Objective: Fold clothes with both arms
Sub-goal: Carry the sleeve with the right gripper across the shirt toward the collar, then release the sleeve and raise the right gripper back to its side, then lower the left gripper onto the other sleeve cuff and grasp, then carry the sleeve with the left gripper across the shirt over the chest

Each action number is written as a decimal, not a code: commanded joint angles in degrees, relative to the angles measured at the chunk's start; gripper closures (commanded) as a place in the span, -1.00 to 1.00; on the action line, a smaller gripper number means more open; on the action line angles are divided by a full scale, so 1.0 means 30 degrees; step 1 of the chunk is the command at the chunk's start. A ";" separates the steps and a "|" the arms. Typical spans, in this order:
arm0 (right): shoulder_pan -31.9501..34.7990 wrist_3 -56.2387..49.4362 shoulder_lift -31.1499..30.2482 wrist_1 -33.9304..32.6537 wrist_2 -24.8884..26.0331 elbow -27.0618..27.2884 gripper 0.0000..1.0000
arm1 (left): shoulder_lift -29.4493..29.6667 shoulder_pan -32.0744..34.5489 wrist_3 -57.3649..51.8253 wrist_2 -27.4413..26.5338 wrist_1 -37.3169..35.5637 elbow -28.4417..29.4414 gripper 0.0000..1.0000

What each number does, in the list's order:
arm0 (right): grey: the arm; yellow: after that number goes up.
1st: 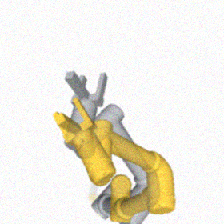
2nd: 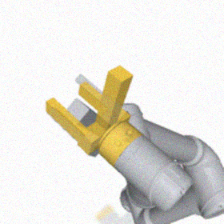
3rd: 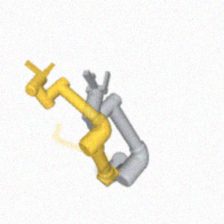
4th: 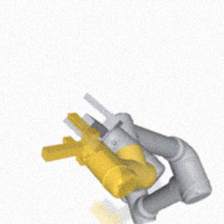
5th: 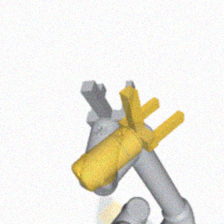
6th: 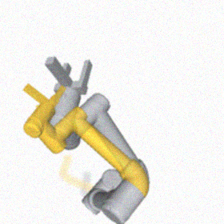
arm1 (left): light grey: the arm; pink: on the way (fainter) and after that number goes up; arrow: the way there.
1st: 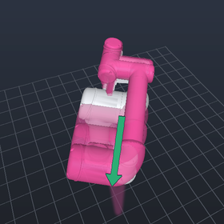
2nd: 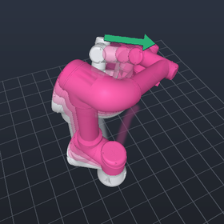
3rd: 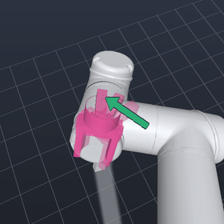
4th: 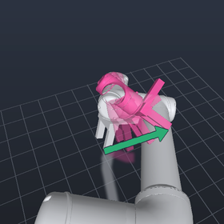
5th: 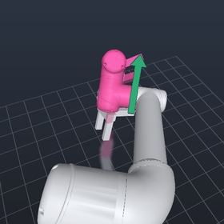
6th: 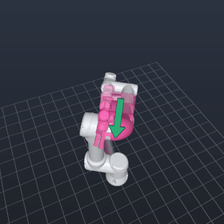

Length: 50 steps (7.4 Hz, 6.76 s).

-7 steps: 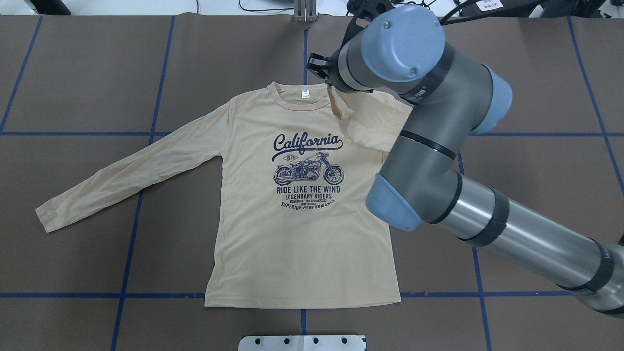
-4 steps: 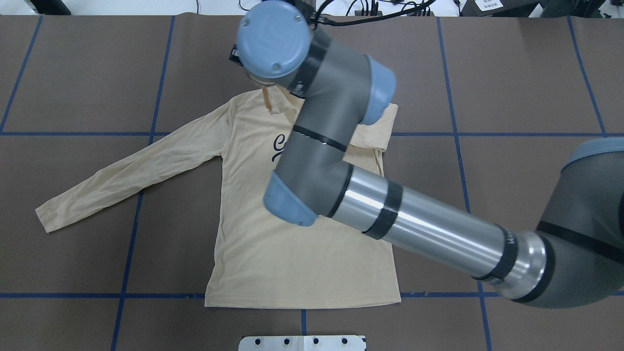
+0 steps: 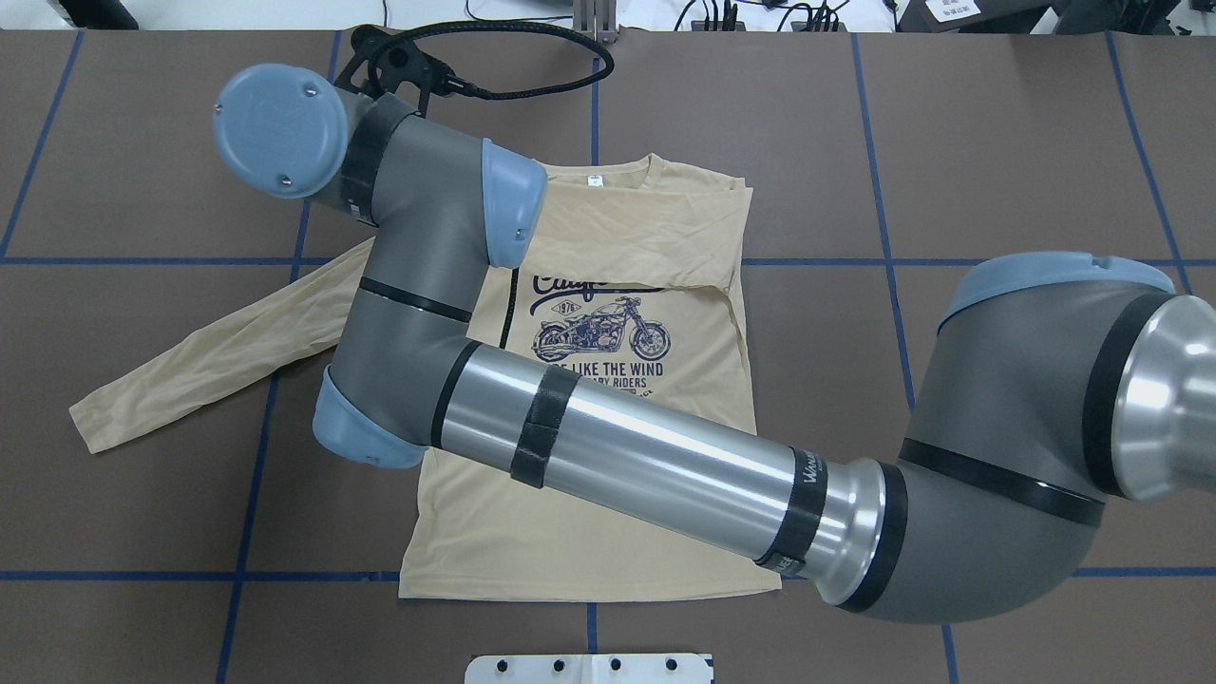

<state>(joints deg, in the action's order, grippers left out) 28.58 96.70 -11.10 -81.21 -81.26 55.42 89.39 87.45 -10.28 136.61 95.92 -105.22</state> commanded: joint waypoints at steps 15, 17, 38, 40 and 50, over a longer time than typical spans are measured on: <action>1.2785 -2.0056 -2.3361 -0.1407 -1.6233 1.7619 -1.00 | -0.4043 -1.0484 1.8433 -0.4223 1.3198 0.0560 -0.99; 1.3644 -2.1683 -2.4422 -0.0884 -1.6651 1.7590 -1.00 | -0.4014 -1.1216 1.8630 -0.4198 1.6001 0.1583 -1.00; 1.3616 -2.1364 -2.4923 -0.0177 -1.6623 1.7766 -1.00 | -0.3955 -1.3418 1.8340 -0.6190 1.7480 0.4663 0.45; 1.3616 -2.1364 -2.4923 -0.0177 -1.6623 1.7737 -1.00 | -0.3926 -1.3418 1.8398 -0.6219 1.7480 0.4634 1.00; 1.3587 -2.1394 -2.4923 -0.0206 -1.6593 1.7415 -1.00 | 1.3125 -1.3652 1.8865 -0.4168 -0.6239 0.0395 1.00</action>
<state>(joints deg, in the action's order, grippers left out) 69.35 32.52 -85.87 -81.81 -131.05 107.75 116.34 46.95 45.65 124.08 85.68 -109.57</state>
